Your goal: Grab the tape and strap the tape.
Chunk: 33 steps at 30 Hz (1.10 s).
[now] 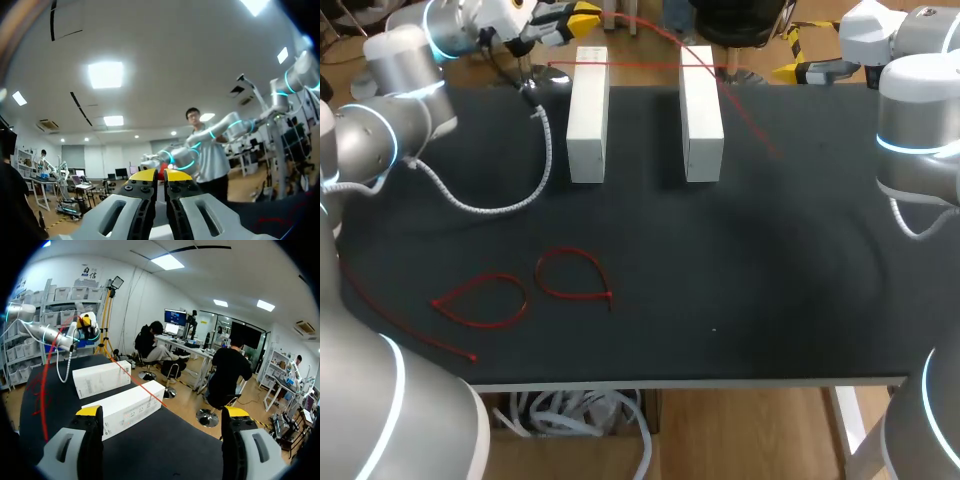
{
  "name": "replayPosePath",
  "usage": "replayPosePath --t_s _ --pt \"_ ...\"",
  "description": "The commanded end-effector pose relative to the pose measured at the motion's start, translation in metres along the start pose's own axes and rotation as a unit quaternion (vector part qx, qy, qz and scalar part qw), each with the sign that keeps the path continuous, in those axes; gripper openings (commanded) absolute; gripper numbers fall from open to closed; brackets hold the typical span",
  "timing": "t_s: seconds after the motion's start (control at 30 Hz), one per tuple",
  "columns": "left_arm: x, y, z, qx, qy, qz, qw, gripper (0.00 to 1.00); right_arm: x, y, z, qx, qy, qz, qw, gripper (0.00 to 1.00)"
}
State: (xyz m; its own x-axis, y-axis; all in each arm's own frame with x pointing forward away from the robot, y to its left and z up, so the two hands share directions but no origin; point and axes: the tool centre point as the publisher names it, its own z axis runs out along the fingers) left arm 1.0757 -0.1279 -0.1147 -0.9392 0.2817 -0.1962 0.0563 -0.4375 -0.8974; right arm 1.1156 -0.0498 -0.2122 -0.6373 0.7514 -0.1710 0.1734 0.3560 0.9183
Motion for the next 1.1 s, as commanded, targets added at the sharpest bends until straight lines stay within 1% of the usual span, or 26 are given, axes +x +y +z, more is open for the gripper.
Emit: replayPosePath --t_s 0.03,0.23,0.4,0.67,0.77,0.87,1.0,1.1 --pt "0.007 -0.005 0.019 -0.011 -0.054 0.007 0.998 0.00 0.001 -0.002 0.000 -0.005 -0.001 0.000 1.000 1.00" --pt "-0.003 -0.007 0.036 -0.006 -0.076 0.028 0.997 0.00 0.001 -0.002 0.000 -0.005 -0.001 0.000 1.000 1.00" --pt "-0.005 -0.008 0.051 -0.003 -0.104 0.024 0.994 0.00 0.001 -0.002 0.000 -0.005 -0.001 0.000 1.000 1.00" --pt "0.009 -0.015 0.072 -0.006 -0.158 0.015 0.987 0.00 0.001 -0.002 0.000 -0.005 -0.001 0.000 1.000 1.00" --pt "0.017 -0.020 0.082 -0.020 -0.184 0.013 0.983 0.00 0.001 -0.002 0.000 -0.005 -0.001 0.000 1.000 1.00" --pt "0.024 -0.024 0.090 -0.031 -0.200 0.017 0.979 0.00 0.001 -0.002 0.000 -0.005 -0.001 0.000 1.000 1.00" --pt "0.027 -0.023 0.094 -0.038 -0.205 0.029 0.978 0.00 0.001 -0.002 0.000 -0.005 -0.001 0.000 1.000 1.00" --pt "0.025 -0.018 0.091 -0.040 -0.192 0.047 0.979 0.00 0.001 -0.002 0.000 -0.005 -0.001 0.000 1.000 1.00"
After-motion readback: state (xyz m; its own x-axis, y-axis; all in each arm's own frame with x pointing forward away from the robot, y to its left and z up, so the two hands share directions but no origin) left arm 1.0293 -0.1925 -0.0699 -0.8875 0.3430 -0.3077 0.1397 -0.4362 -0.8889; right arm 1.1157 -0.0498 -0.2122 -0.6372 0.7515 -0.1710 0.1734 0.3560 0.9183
